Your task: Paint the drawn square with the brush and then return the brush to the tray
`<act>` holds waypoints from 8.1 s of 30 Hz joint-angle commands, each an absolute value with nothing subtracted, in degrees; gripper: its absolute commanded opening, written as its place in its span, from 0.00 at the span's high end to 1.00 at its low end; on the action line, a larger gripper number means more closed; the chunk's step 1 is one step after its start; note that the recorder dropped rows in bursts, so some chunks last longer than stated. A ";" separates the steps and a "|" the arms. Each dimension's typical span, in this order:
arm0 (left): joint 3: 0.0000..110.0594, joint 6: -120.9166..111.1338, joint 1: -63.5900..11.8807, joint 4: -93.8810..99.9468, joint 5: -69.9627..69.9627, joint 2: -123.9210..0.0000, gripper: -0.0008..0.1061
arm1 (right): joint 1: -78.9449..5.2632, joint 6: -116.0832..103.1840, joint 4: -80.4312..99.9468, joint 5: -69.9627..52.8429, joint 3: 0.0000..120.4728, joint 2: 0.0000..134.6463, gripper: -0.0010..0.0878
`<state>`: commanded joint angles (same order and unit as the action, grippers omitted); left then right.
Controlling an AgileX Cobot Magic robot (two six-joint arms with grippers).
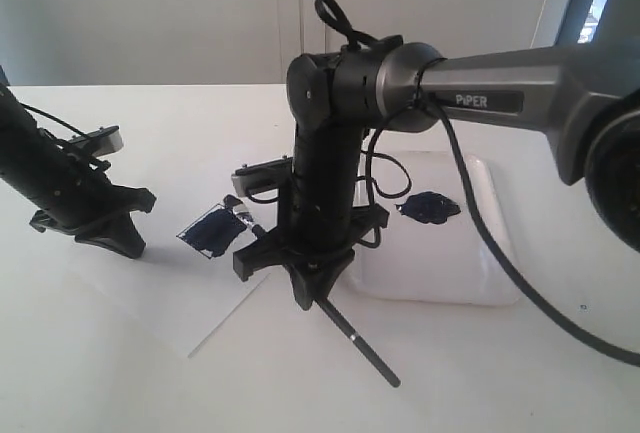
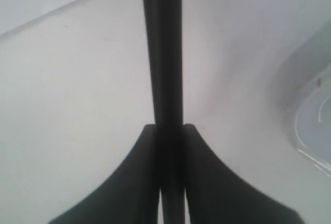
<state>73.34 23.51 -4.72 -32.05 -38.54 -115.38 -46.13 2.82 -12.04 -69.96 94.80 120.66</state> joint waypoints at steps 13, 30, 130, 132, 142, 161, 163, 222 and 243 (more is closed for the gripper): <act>73.34 24.18 -4.72 -32.17 -35.01 -112.01 0.99 | -46.10 1.18 -7.80 -69.22 94.80 110.23 0.99; 70.38 25.53 -4.72 -31.17 -41.39 -95.26 0.99 | -39.35 -3.87 -5.84 -61.34 81.47 97.82 0.99; 22.81 18.32 -21.42 -9.47 13.96 -30.69 0.99 | -28.65 15.67 -13.30 -22.55 51.22 15.70 0.90; 22.81 18.47 -21.42 -7.47 15.56 -30.42 0.99 | -28.65 16.53 -12.90 -23.20 51.22 12.59 0.90; 22.81 17.62 -21.30 -8.47 6.16 -30.42 0.99 | -28.65 16.30 -12.23 -35.23 51.22 6.96 0.90; 22.00 17.90 -21.30 -8.47 5.10 -29.04 0.99 | -28.79 14.99 -13.44 -39.82 50.57 5.80 0.90; 20.53 17.90 -21.30 -8.47 5.47 -27.30 0.99 | -28.79 14.99 -13.82 -39.82 49.28 5.44 0.90; 0.00 18.00 -0.66 -4.59 -19.39 0.00 0.99 | -28.54 15.04 0.00 -20.73 0.00 0.00 0.90; 0.00 18.00 -0.65 -14.43 -19.63 0.00 0.99 | -28.54 15.04 -0.30 -20.72 0.00 0.00 0.90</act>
<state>0.00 18.00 -0.65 -14.43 -19.63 0.00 -28.54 15.04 -0.30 -20.72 0.00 0.00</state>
